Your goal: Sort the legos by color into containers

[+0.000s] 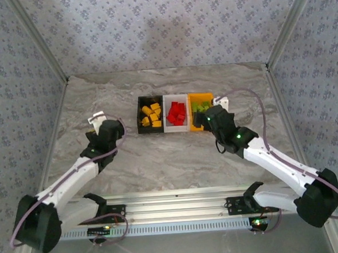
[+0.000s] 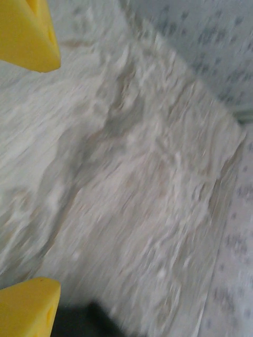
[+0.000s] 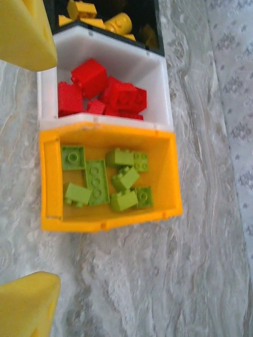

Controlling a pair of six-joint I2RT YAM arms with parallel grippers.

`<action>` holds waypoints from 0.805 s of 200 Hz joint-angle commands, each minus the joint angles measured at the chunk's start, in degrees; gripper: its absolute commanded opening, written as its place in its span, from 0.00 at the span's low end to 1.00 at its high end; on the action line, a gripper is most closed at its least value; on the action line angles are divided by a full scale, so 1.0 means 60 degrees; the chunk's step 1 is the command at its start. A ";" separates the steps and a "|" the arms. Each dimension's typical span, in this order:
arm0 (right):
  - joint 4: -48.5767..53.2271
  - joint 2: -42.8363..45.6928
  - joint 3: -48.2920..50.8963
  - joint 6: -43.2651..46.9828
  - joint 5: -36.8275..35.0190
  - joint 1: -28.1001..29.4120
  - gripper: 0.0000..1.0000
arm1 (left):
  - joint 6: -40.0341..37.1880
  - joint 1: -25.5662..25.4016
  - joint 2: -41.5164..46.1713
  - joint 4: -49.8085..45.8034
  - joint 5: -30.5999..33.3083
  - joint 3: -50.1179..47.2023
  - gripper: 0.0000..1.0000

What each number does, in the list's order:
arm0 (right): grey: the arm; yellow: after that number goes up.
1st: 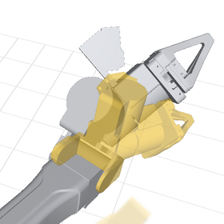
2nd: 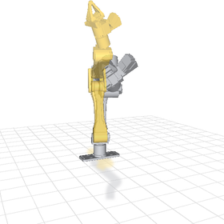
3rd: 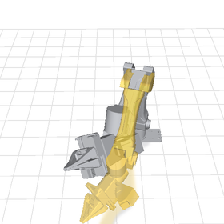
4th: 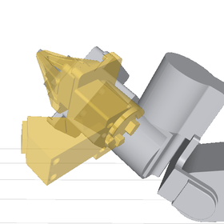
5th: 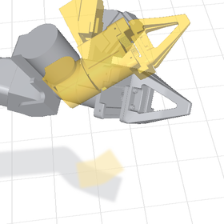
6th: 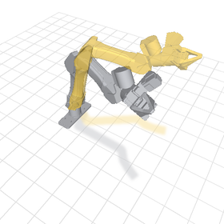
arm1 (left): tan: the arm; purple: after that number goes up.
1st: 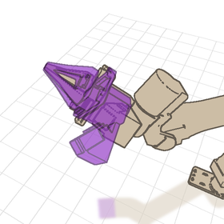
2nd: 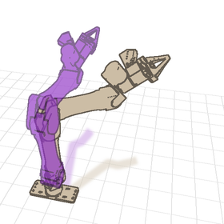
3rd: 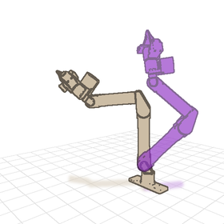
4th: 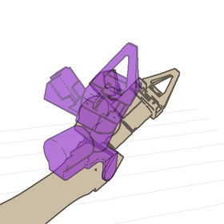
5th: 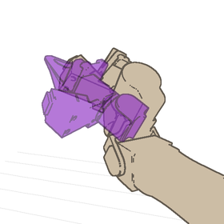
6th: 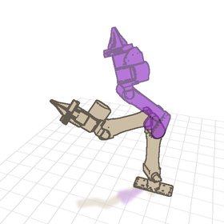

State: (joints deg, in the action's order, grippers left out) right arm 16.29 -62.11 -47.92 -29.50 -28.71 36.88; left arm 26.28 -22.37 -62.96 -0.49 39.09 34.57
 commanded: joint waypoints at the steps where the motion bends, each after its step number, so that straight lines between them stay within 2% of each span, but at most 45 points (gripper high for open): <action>1: 0.0198 0.0565 0.0179 -0.0341 -0.0782 -0.0371 1.00 | -0.1581 0.1325 -0.0702 0.1236 0.0388 0.0617 0.99; 30: -0.0394 0.0990 0.0709 0.0003 -0.0344 -0.0912 1.00 | -0.2465 0.2482 -0.1842 0.2208 -0.0562 0.0466 1.00; 42: -0.0749 0.1122 0.0940 0.0242 0.0009 -0.1106 1.00 | -0.3135 0.2513 -0.2369 0.3006 -0.0781 0.0289 1.00; 75: -0.1252 0.1259 0.1368 0.1129 0.0140 -0.1309 1.00 | -0.4136 0.2527 -0.3538 0.3497 -0.1007 0.0262 1.00; 93: -0.1610 0.1393 0.1617 0.1572 0.0297 -0.1369 1.00 | -0.4474 0.2542 -0.3708 0.5111 -0.1481 -0.0483 1.00; 102: -0.1938 0.1449 0.1803 0.1798 0.0385 -0.1440 1.00 | -0.4294 0.2645 -0.3626 0.5173 -0.1961 -0.0543 1.00; 113: -0.2211 0.1497 0.2038 0.1929 0.0434 -0.1475 1.00 | -0.4342 0.2685 -0.3622 0.6139 -0.2576 -0.0921 0.99; 136: -0.2445 0.1504 0.2262 0.2307 0.0471 -0.1614 1.00 | -0.4416 0.2755 -0.3774 0.7541 -0.2978 -0.1667 1.00; 155: -0.2682 0.1432 0.2426 0.2648 0.0347 -0.1891 1.00 | -0.4029 0.3358 -0.3876 0.7785 -0.4286 -0.1917 1.00; 161: -0.2725 0.1435 0.2463 0.2701 0.0314 -0.2028 1.00 | -0.4075 0.3489 -0.4268 0.8801 -0.4560 -0.2239 1.00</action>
State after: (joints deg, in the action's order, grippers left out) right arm 3.55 -53.98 -34.26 -17.41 -26.50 26.89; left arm 1.41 -5.04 -85.45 37.56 21.74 24.27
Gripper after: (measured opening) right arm 0.997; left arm 0.996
